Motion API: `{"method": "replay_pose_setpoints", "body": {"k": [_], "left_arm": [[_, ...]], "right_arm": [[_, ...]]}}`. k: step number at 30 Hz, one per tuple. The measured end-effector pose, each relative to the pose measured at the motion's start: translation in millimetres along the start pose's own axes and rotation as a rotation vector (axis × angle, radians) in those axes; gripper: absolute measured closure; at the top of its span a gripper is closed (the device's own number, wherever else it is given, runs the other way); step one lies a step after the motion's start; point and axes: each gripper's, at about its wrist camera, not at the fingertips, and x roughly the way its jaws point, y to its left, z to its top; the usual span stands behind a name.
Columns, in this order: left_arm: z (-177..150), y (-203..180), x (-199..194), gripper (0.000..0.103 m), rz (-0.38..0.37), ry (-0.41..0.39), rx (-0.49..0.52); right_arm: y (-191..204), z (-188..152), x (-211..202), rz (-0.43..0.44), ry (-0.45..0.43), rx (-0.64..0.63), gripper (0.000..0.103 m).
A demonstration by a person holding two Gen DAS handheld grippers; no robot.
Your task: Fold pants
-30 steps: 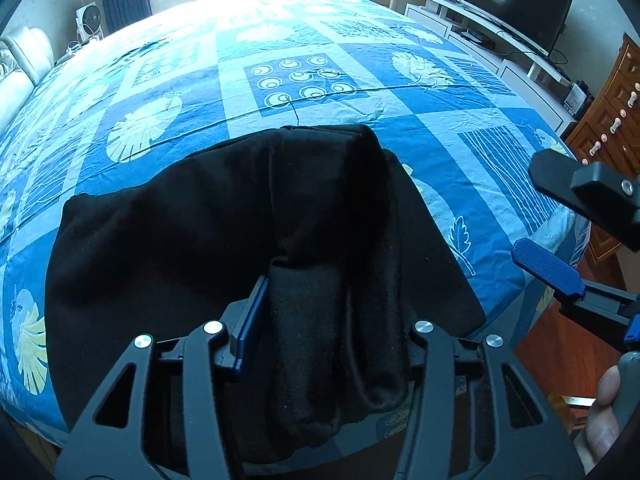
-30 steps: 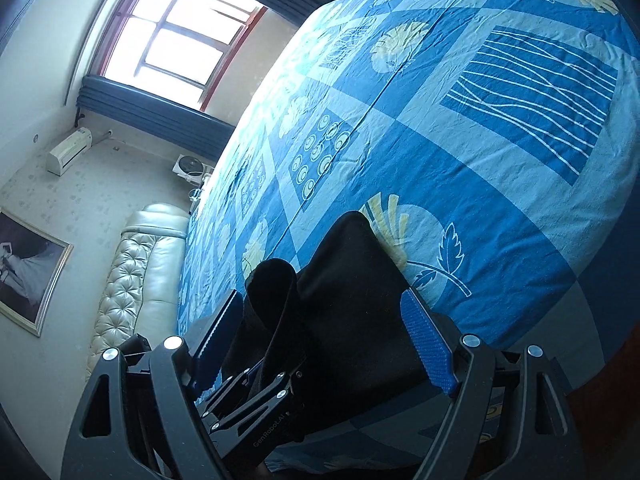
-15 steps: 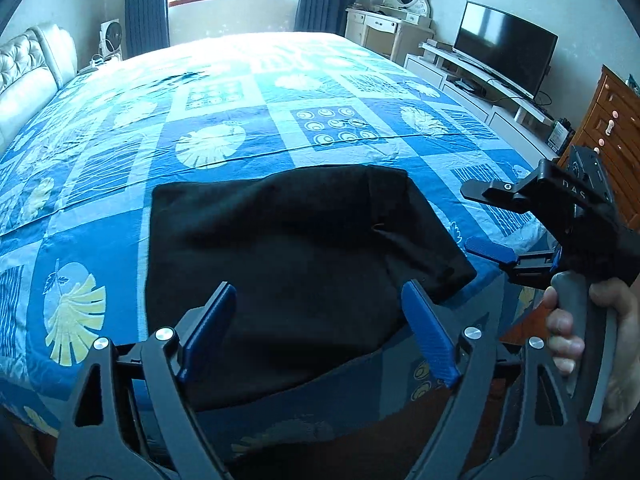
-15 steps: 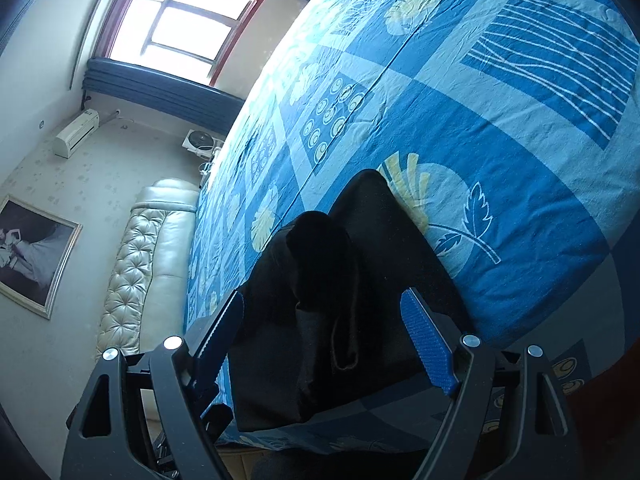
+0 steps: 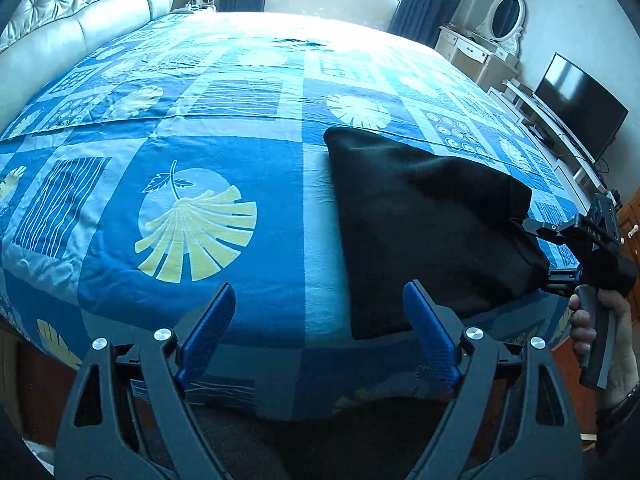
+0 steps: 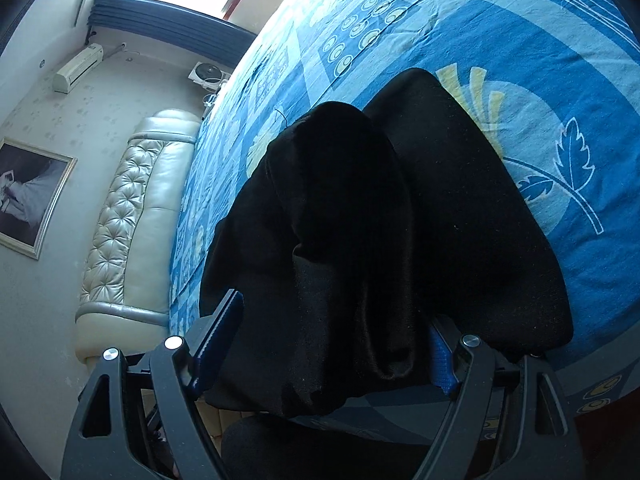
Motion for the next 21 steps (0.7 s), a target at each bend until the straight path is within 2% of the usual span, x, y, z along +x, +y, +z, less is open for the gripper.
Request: {"method": "replay_pose_setpoints", "body": {"k": [1, 2, 3, 6, 12, 16, 21], "left_arm": [[-2.4, 3.4, 0.1, 0.017, -0.001, 0.003, -0.009], [-4.0, 6.2, 0.6, 0.017, -0.004, 0.008, -0.019], [-5.2, 8.4, 1.5, 0.017, -0.007, 0.015, -0.028], [-8.3, 12.1, 5.1, 0.017, -0.019, 0.035, -0.046], [-9.0, 12.2, 7.2, 0.017, -0.040, 0.053, -0.052], [-8.4, 7.5, 9.7, 0.017, -0.063, 0.062, -0.053], [-8.2, -2.2, 17.3, 0.017, -0.076, 0.079, -0.048]], "right_arm": [[-0.2, 0.5, 1.4, -0.038, 0.006, -0.010, 0.055], [-1.6, 1.2, 2.2, -0.034, 0.016, -0.012, 0.072], [-2.9, 1.8, 2.7, -0.004, 0.030, -0.008, 0.084], [1.2, 2.9, -8.7, 0.031, 0.004, -0.015, 0.090], [26.5, 12.1, -54.1, 0.079, -0.113, -0.097, 0.091], [11.2, 18.2, -67.0, 0.058, -0.136, -0.073, 0.092], [-16.4, 11.5, -55.4, 0.023, -0.120, -0.025, 0.092]]}}
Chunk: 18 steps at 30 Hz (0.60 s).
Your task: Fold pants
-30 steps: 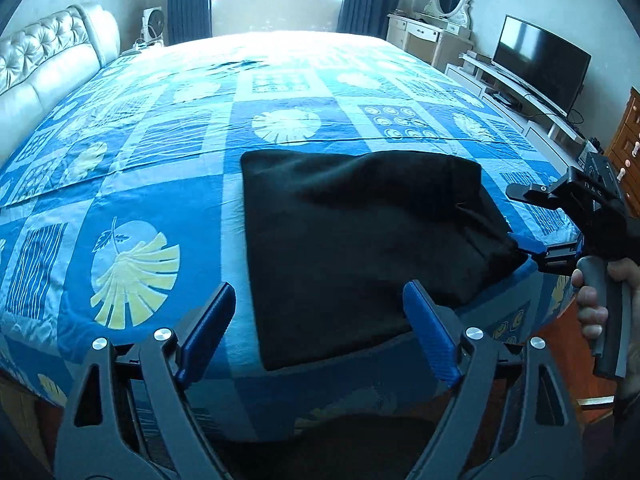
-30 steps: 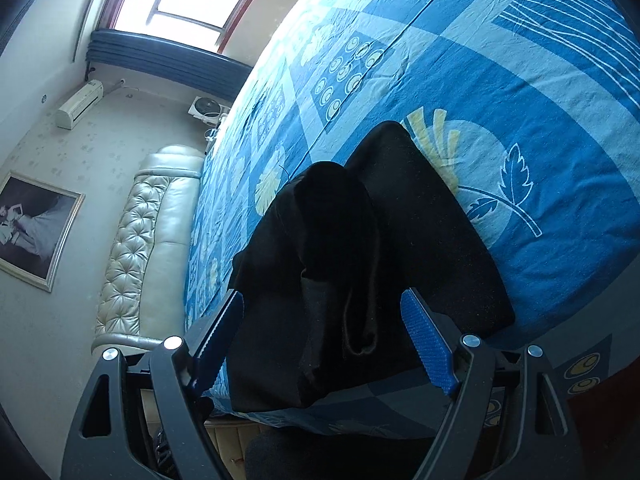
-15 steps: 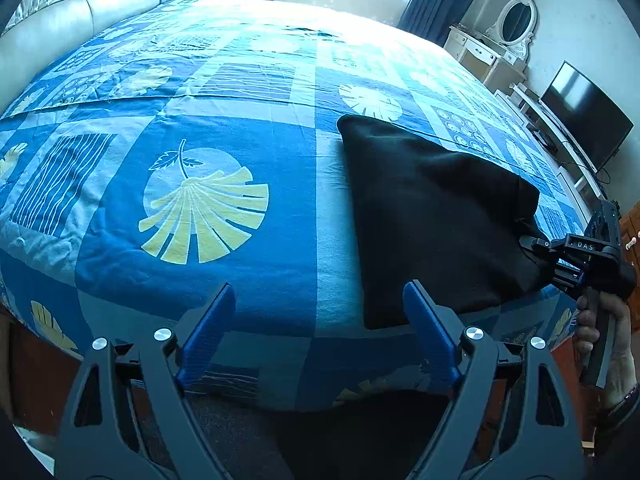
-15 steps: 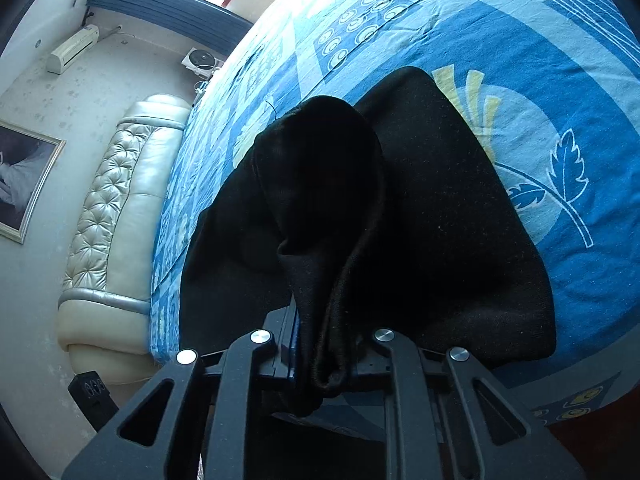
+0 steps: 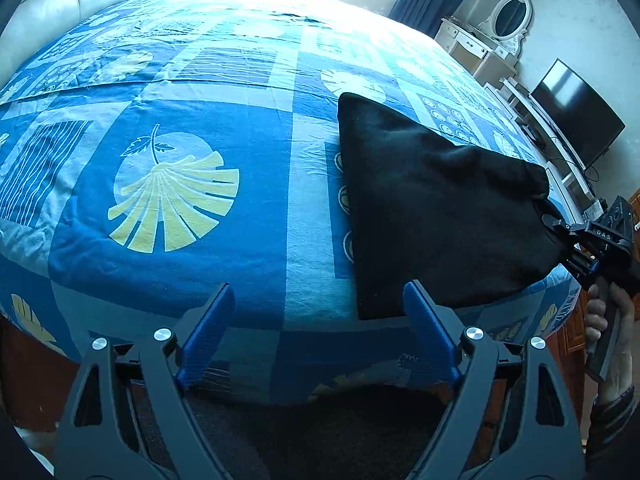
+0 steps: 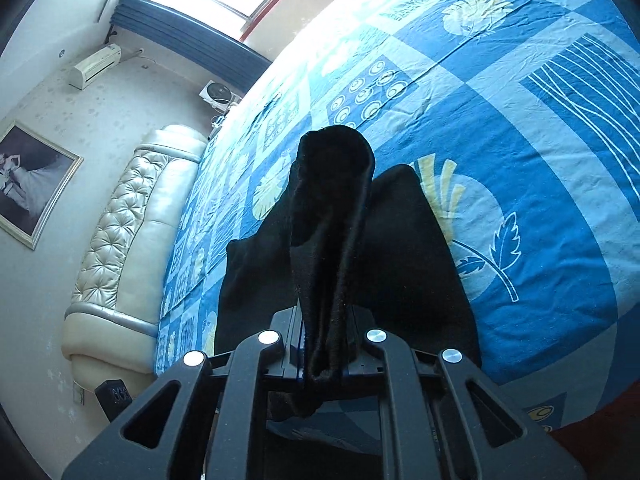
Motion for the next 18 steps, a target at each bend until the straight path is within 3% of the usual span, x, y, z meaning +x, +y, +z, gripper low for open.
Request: {"method": "replay_pose_setpoints", "body": {"k": [6, 18], "left_arm": [[-1.1, -8.4, 3.9, 0.017, -0.006, 0.007, 0.023], [-0.5, -8.0, 9.5, 0.017, -0.014, 0.017, 0.006]], "right_arm": [[-34.0, -5.7, 12.0, 0.000, 0.020, 0.075, 0.092], [-50.7, -5.9, 13.6, 0.060, 0.030, 0.134, 0.091]]}}
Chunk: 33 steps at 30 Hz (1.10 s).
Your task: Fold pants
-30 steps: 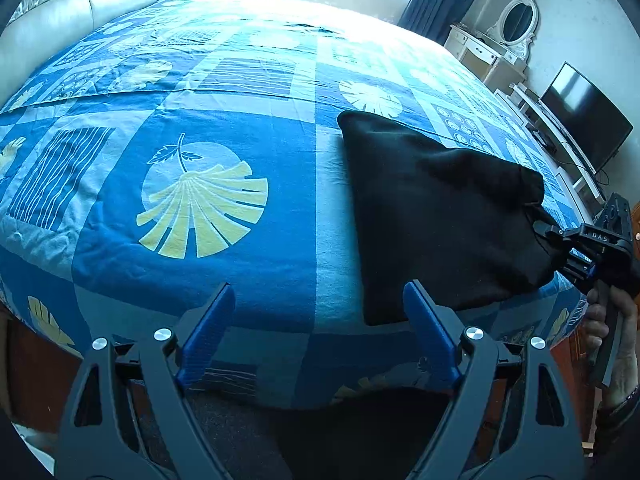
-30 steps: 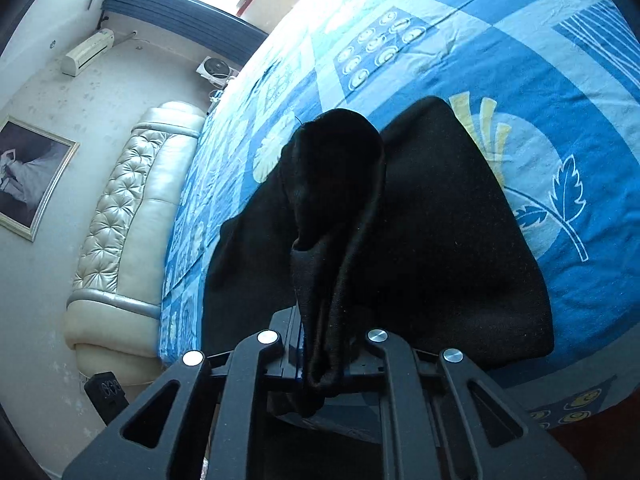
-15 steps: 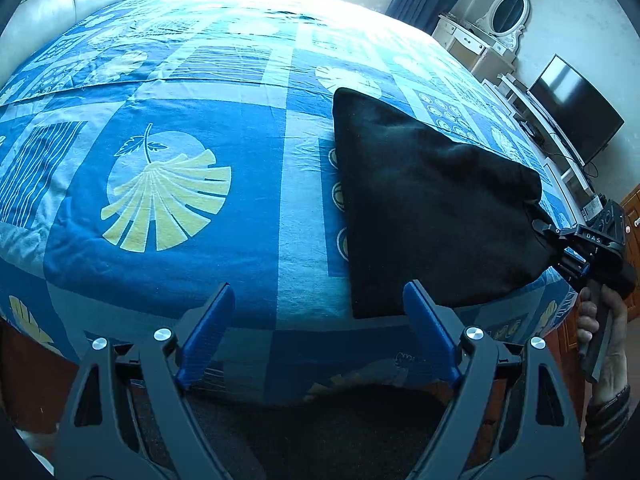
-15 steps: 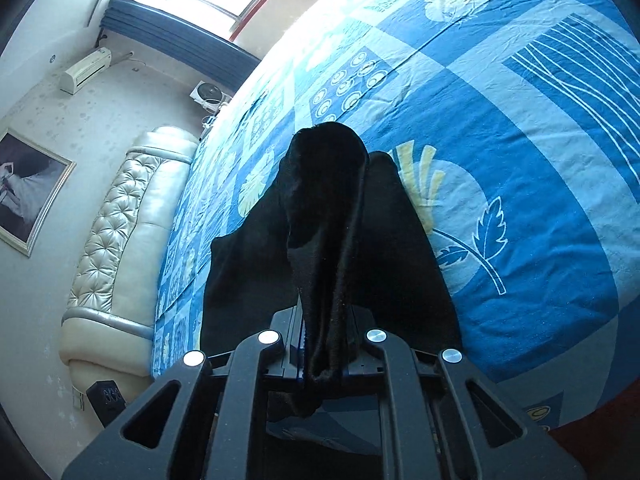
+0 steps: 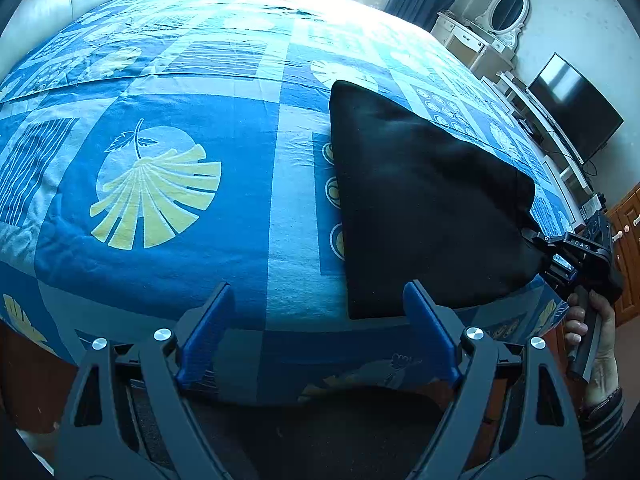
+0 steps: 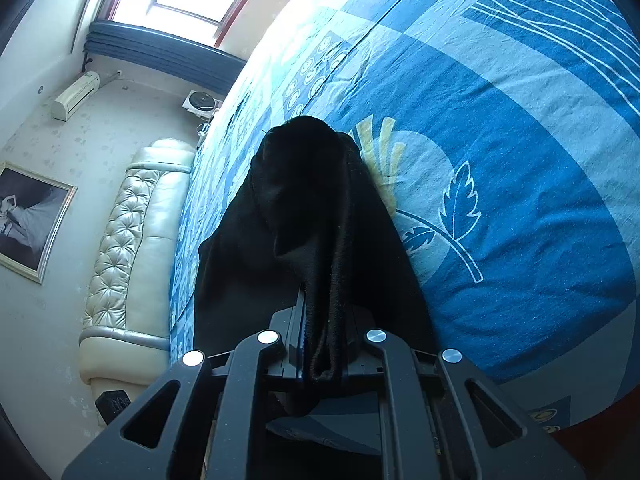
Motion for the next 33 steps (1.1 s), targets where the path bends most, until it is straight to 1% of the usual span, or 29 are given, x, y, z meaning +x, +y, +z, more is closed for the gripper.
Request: {"method": "replay_pose_setpoints", "body": {"k": [10, 14, 15, 16, 17, 18, 19, 20, 21, 23, 25, 29, 31, 33], "left_arm": [[-3.6, 2.0, 8.0, 0.017, -0.009, 0.019, -0.012], [-2.8, 2.1, 10.3, 0.017, -0.018, 0.025, -0.005], [-1.9, 3.2, 11.1, 0.017, -0.027, 0.028, -0.008], [-0.6, 4.8, 12.5, 0.017, -0.040, 0.031, -0.015], [0.9, 6.4, 14.1, 0.017, -0.058, 0.038, -0.023], [2.6, 8.1, 15.9, 0.017, -0.082, 0.046, -0.033], [5.0, 9.9, 18.2, 0.017, -0.113, 0.055, -0.047], [8.3, 12.2, 20.9, 0.017, -0.148, 0.063, -0.066], [11.3, 13.3, 23.8, 0.017, -0.178, 0.067, -0.085], [18.0, 13.9, 32.2, 0.017, -0.236, 0.086, -0.101], [23.1, 12.8, 42.8, 0.017, -0.299, 0.119, -0.110], [27.3, 8.2, 58.7, 0.017, -0.386, 0.155, -0.128], [27.6, 5.3, 65.5, 0.017, -0.438, 0.173, -0.139], [27.1, 3.3, 71.0, 0.017, -0.474, 0.182, -0.153]], "right_arm": [[-13.0, 4.4, -3.7, 0.030, 0.008, 0.025, 0.091], [-24.9, 9.4, -17.2, 0.034, -0.013, 0.070, 0.091], [-28.2, 10.9, -22.1, 0.040, -0.019, 0.083, 0.088], [-31.2, 12.7, -28.7, 0.041, -0.031, 0.095, 0.087], [-33.6, 14.7, -36.9, 0.031, -0.052, 0.103, 0.080], [-35.3, 16.2, -45.7, 0.034, -0.081, 0.107, 0.062], [-37.6, 17.2, -53.5, 0.048, -0.109, 0.112, 0.053], [-38.7, 17.9, -59.0, 0.067, -0.128, 0.119, 0.040], [-39.8, 18.7, -62.0, 0.092, -0.133, 0.122, 0.037], [-40.1, 18.4, -59.7, 0.124, -0.114, 0.118, 0.033], [-37.6, 15.6, -49.1, 0.116, -0.071, 0.094, 0.030], [-32.5, 7.3, -23.2, 0.094, 0.021, 0.053, 0.030], [-30.7, 4.5, -14.5, 0.097, 0.045, 0.046, 0.030], [-28.4, 2.2, -8.7, 0.097, 0.061, 0.036, 0.030]]}}
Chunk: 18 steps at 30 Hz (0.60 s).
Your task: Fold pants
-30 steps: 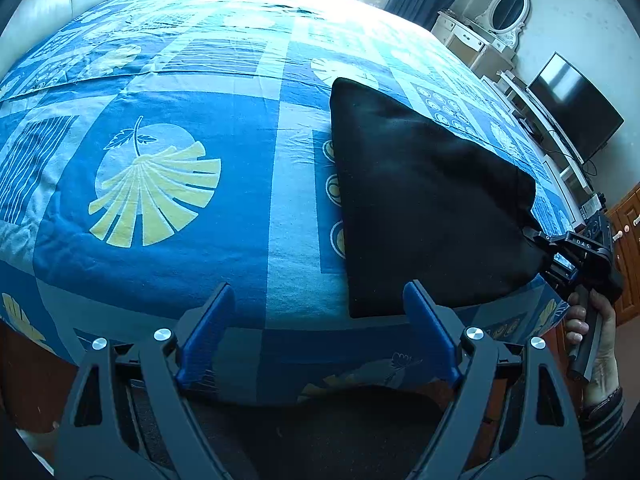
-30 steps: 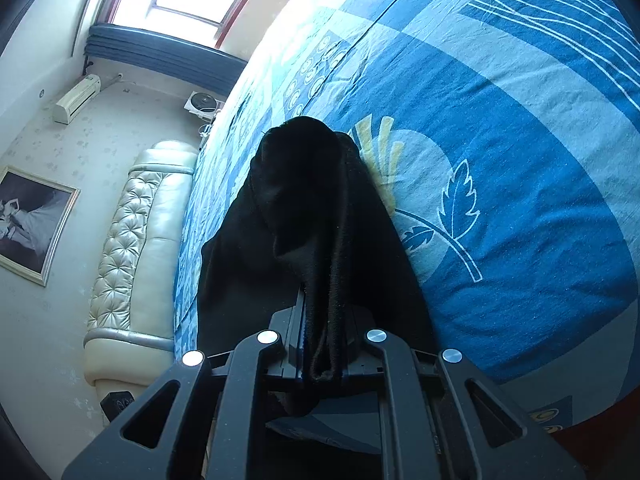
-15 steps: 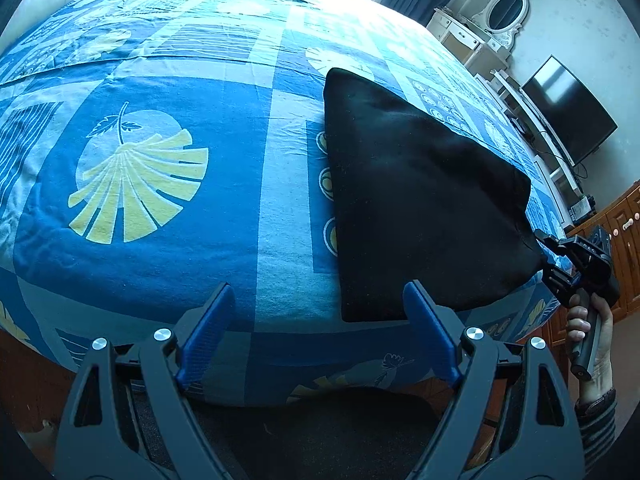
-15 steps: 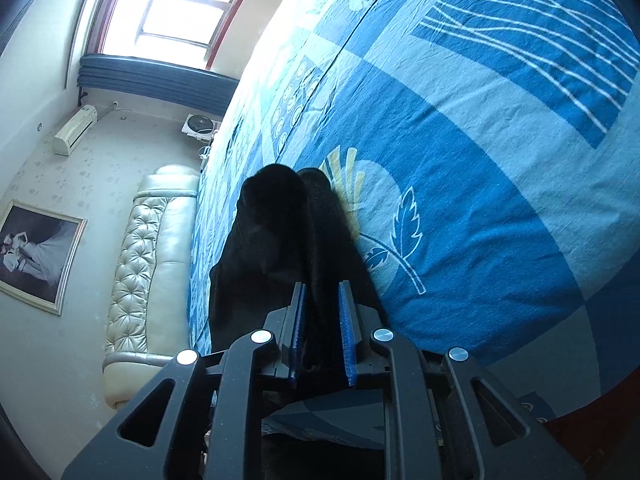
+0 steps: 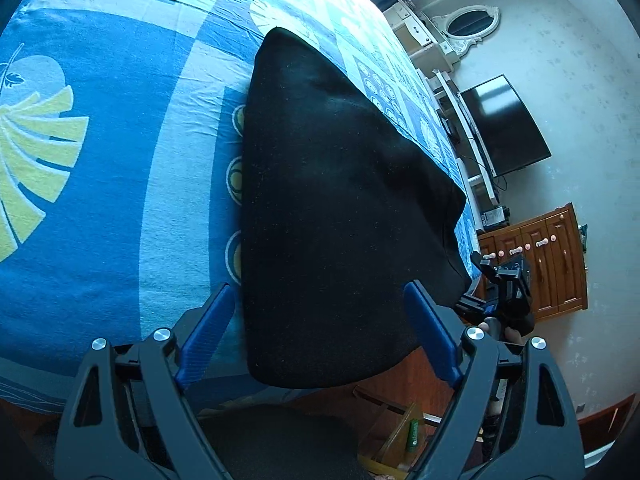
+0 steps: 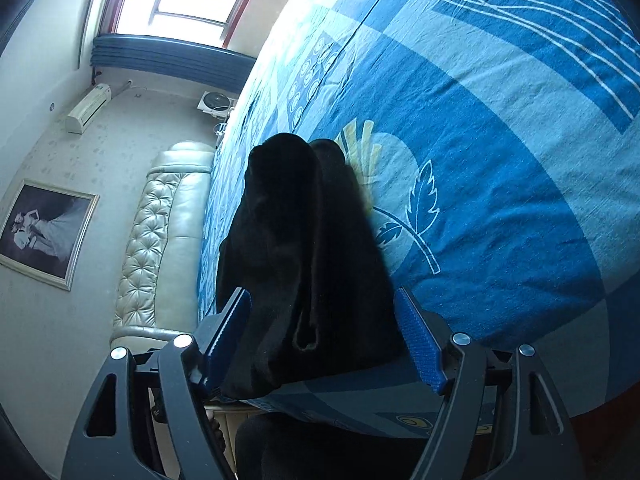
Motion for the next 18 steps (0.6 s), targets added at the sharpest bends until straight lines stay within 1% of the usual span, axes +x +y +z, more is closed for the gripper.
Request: {"method": "replay_pose_setpoints", "body": {"k": [4, 6, 10, 11, 12, 13, 14, 17, 18], "left_arm": [[1.8, 4.0, 11.6, 0.016, -0.037, 0.011, -0.021], [1.8, 8.2, 16.7, 0.016, -0.080, 0.017, -0.046], [2.7, 17.0, 19.9, 0.017, -0.150, -0.002, -0.091], [3.0, 18.4, 20.3, 0.021, -0.154, -0.006, -0.101], [3.2, 18.8, 21.0, 0.026, -0.143, -0.006, -0.106], [3.3, 18.1, 22.3, 0.036, -0.122, -0.001, -0.098], [3.5, 16.5, 23.9, 0.042, -0.103, 0.004, -0.082], [2.3, 9.6, 24.0, 0.053, -0.058, -0.003, -0.035], [2.8, 7.2, 22.7, 0.054, -0.049, -0.010, -0.031]], "right_arm": [[-0.3, -3.1, 9.2, -0.005, 0.027, -0.011, 0.029], [0.9, -4.1, 12.2, -0.008, 0.025, -0.020, 0.029], [5.5, -5.1, 17.4, -0.017, 0.026, -0.052, 0.028], [8.1, -6.1, 18.7, -0.033, 0.030, -0.073, 0.029], [8.9, -7.9, 19.5, -0.053, 0.031, -0.094, 0.033], [9.8, -8.6, 21.0, -0.078, 0.032, -0.107, 0.036], [9.8, -8.8, 22.2, -0.099, 0.034, -0.112, 0.044], [9.6, -9.9, 22.3, -0.112, 0.030, -0.114, 0.050], [10.4, -10.9, 22.5, -0.110, 0.026, -0.115, 0.052]]}}
